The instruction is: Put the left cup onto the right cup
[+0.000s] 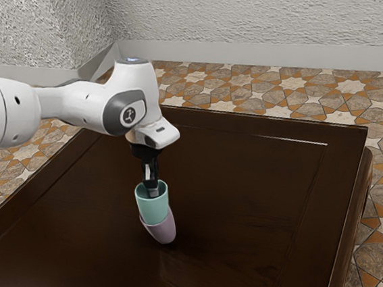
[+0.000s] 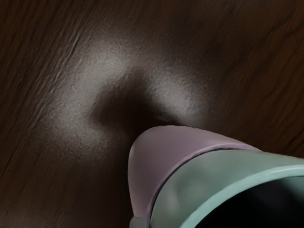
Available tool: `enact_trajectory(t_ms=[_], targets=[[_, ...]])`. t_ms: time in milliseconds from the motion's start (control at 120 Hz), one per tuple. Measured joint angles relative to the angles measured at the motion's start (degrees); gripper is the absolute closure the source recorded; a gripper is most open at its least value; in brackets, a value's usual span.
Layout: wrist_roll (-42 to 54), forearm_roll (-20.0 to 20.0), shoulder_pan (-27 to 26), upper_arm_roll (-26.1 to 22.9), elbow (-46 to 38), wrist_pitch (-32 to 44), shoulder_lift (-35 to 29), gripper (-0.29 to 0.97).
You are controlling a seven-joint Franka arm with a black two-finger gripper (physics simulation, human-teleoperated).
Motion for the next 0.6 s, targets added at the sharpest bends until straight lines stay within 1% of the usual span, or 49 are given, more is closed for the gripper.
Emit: enact_trajectory(t_ms=[142, 258, 408, 600], targets=[[-0.1, -0.2, -0.2, 0.0, 0.2, 0.0, -0.1, 0.41], [-0.1, -0.1, -0.5, 0.1, 0.6, -0.2, -0.7, 0.24], [-0.1, 0.0, -0.7, 0.4, 0.8, -0.7, -1.8, 0.12], [-0.1, 1.5, -0.7, 0.5, 1.8, -2.0, -2.8, 0.05]])
